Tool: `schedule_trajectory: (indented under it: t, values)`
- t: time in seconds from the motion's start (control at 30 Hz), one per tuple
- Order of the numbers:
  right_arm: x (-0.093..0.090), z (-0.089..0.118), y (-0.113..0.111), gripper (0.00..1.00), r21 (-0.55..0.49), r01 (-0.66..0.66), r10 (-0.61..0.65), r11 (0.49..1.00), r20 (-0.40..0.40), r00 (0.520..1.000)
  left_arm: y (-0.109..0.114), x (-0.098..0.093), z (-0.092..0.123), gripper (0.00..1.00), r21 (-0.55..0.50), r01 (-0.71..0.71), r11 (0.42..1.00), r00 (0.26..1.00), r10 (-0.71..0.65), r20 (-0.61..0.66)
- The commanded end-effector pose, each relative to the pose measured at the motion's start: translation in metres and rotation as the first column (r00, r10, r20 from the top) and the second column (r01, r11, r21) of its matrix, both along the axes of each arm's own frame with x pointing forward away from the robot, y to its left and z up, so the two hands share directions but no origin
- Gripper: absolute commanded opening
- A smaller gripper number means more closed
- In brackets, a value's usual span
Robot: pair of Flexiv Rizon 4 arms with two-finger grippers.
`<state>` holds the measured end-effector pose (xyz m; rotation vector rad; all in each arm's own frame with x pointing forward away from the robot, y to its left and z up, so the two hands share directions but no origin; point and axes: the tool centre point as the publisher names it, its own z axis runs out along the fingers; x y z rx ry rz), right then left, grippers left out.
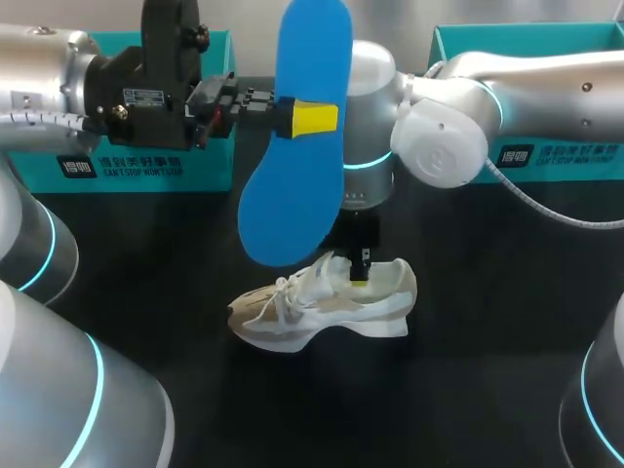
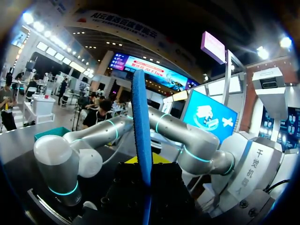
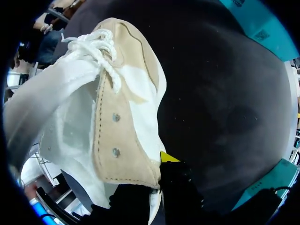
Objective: Take the shoe out of the shoebox, open the shoe tongue, remove and reinsert the insole, then place the shoe into the shoebox
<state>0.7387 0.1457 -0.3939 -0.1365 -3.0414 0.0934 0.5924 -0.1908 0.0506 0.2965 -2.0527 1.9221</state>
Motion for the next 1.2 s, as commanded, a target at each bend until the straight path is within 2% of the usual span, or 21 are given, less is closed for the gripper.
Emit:
schedule_trajectory:
  t: [0.03, 0.13, 0.3, 0.5, 0.63, 0.77, 1.2]
  values:
    - [-0.004, 0.007, -0.005, 0.0, 0.019, 0.003, -0.004, 1.0, 0.011, 1.0, 0.0, 0.001, 0.001, 0.0, 0.002, 0.002, 1.0, 1.0, -0.002, 0.0]
    - [-0.005, 0.016, -0.006, 0.0, 0.057, 0.007, -0.009, 0.998, 0.028, 1.0, 0.0, 0.001, 0.001, 0.0, 0.002, 0.002, 1.0, 1.0, -0.002, 0.0]
    - [-0.005, 0.034, -0.012, 0.0, 0.065, 0.055, -0.057, 0.996, 0.034, 0.998, 0.0, 0.001, 0.001, 0.0, 0.002, 0.002, 1.0, 1.0, -0.002, 0.0]
    - [-0.005, 0.047, -0.02, 0.0, 0.063, 0.176, -0.177, 0.982, 0.016, 0.984, 0.0, 0.001, 0.001, 0.0, 0.002, 0.002, 1.0, 1.0, -0.002, 0.0]
    - [-0.005, 0.051, -0.025, 0.0, 0.1, 0.303, -0.306, 0.948, 0.018, 0.952, 0.0, 0.001, 0.001, 0.0, 0.002, 0.002, 1.0, 1.0, -0.002, 0.0]
    - [-0.007, 0.05, -0.026, 0.0, 0.108, 0.441, -0.448, 0.891, 0.049, 0.893, 0.0, 0.001, 0.001, 0.0, 0.002, 0.002, 1.0, 1.0, -0.002, 0.0]
    - [-0.007, 0.05, -0.026, 0.0, 0.108, 0.441, -0.448, 0.891, 0.049, 0.893, 0.0, 0.001, 0.001, 0.0, 0.002, 0.002, 1.0, 1.0, -0.002, 0.0]
